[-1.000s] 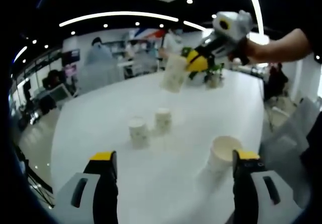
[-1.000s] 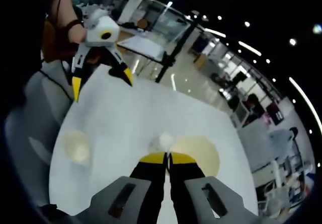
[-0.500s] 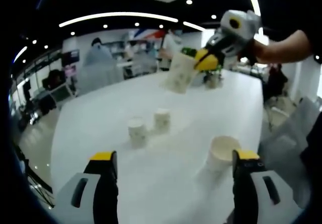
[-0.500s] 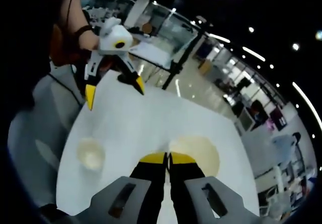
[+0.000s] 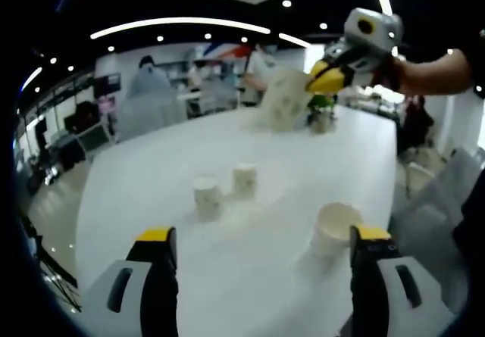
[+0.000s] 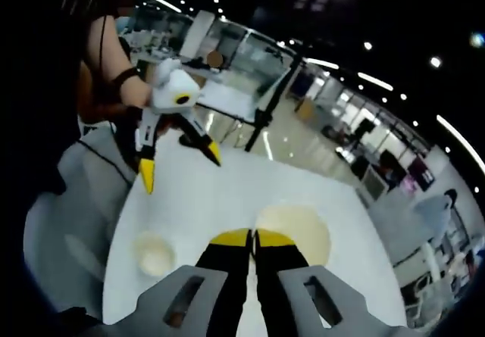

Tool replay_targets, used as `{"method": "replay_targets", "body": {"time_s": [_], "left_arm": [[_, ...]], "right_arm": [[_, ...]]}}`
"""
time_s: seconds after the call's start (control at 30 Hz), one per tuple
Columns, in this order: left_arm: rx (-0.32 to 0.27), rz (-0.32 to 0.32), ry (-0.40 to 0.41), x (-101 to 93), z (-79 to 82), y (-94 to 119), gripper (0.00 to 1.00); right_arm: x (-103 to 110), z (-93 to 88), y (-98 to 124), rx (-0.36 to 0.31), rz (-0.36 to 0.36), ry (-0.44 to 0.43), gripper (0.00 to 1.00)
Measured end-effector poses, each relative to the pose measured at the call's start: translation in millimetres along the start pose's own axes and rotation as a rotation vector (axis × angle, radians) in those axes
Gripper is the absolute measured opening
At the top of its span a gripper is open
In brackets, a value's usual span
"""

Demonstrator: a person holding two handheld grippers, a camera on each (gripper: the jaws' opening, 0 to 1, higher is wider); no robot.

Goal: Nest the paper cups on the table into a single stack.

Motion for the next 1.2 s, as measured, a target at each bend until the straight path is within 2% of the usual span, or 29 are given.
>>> {"method": "replay_targets", "body": {"time_s": [0.17, 0.5, 0.87, 1.2], "left_arm": [[0.021, -0.002, 0.007, -1.0, -6.6, -1.3, 0.94], [0.006, -0.002, 0.012, -0.8, -4.7, 0.2, 0.94], [0.011, -0.005, 0.016, -3.4, -5.8, 0.3, 0.94], [0.005, -0.003, 0.019, -2.6, -5.9, 0.4, 0.95]], "right_arm": [[5.0, 4.6, 4.3, 0.004, 0.009, 0.009, 0.0], [13.2, 16.6, 12.7, -0.021, 0.019, -0.001, 0.0], [27.1, 19.2, 17.7, -0.011, 0.045, 0.018, 0.0], [38.6, 12.9, 23.4, 0.005, 0.055, -0.007, 0.0]]}}
Point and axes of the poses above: the point that each gripper's makers call its tool centre point, and the gripper's own axes: y roughly backward along the fingers, x roughly to its left, z roughly out of its top, the point moved 5 cm from there along y, roughly backward along the fingers, and after that the axes turned 10 degrees about -z, right-handed, at the moved point
